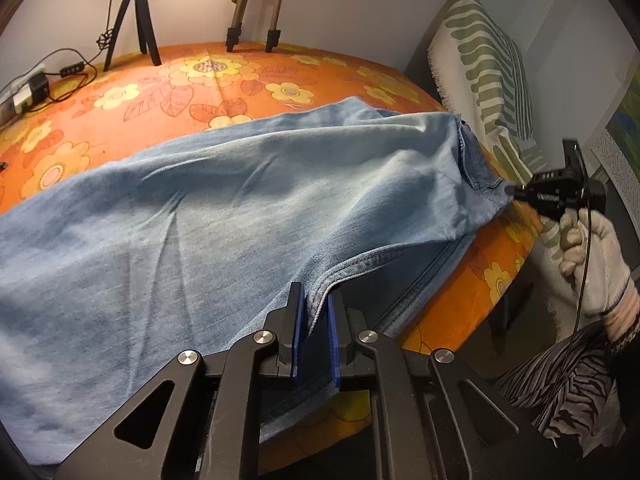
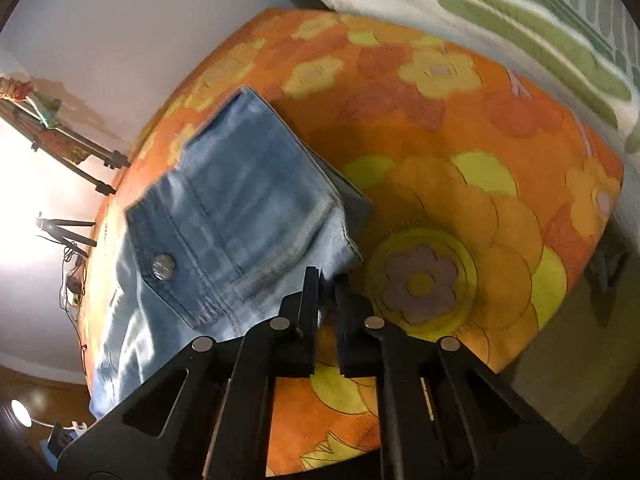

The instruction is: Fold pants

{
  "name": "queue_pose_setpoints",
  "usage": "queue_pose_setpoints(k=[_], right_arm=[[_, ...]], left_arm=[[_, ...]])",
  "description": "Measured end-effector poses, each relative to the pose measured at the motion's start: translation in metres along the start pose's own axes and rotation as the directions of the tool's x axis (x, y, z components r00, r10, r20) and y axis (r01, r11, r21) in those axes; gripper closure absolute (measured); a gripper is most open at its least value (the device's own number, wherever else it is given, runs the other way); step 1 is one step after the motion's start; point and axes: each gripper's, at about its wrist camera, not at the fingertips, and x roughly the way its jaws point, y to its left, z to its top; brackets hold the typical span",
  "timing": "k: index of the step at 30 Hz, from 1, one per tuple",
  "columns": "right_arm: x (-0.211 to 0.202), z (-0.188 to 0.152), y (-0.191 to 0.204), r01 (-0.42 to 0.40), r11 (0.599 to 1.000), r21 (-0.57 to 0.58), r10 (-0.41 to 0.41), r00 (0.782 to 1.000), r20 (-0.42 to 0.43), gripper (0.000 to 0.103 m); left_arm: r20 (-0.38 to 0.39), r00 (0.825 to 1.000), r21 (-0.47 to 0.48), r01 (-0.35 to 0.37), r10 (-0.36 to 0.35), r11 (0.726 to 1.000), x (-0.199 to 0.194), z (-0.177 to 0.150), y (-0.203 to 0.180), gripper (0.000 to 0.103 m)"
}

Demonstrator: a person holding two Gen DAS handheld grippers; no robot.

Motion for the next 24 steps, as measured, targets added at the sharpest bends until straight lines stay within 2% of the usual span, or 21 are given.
queue_pose_setpoints(k=[5,10,14,19,21,23,24], right_arm=[[-0.03,0.02,0.039,-0.004,0.99,-0.14,0.017,0.996,0.093,0.098],[-0.041,0.031,0.051,-0.001,0.98,-0.198,0.032,0.988,0.152,0.098],[0.0,0.031,0.023,0.005,0.992,-0.123,0.001,0.999,0.049,0.098],[0.014,0.021,0.008,0.024,0.994,-0.108,-0.023,1.0,0.015,0.097],[0.009,0.022,0.005,0.031,0.995,-0.097,-0.029,0.999,0.019,0.082],[0.002,0.019,0.002,0.081,0.991,-0.109,-0.075,0.995,0.057,0.046],[-0.001,0.017,0.0,0.091,0.989,-0.114,-0.083,0.994,0.073,0.042]], left_arm=[[0.007,1.0,0.015,0.001,-0.001,1.0,-0.001,0.0,-0.003,0.094],[0.0,1.0,0.027,0.011,-0.011,1.0,0.0,-0.001,-0.006,0.094],[-0.002,1.0,0.037,0.009,-0.009,0.999,0.001,-0.002,-0.009,0.094],[-0.008,1.0,0.035,0.009,-0.008,0.999,0.002,-0.002,-0.008,0.094],[-0.01,1.0,0.032,0.007,-0.006,0.999,0.003,-0.001,-0.008,0.094],[-0.01,1.0,0.026,0.01,-0.009,1.0,0.003,-0.001,-0.007,0.094],[-0.01,1.0,0.025,0.01,-0.01,1.0,0.003,-0.001,-0.007,0.094]])
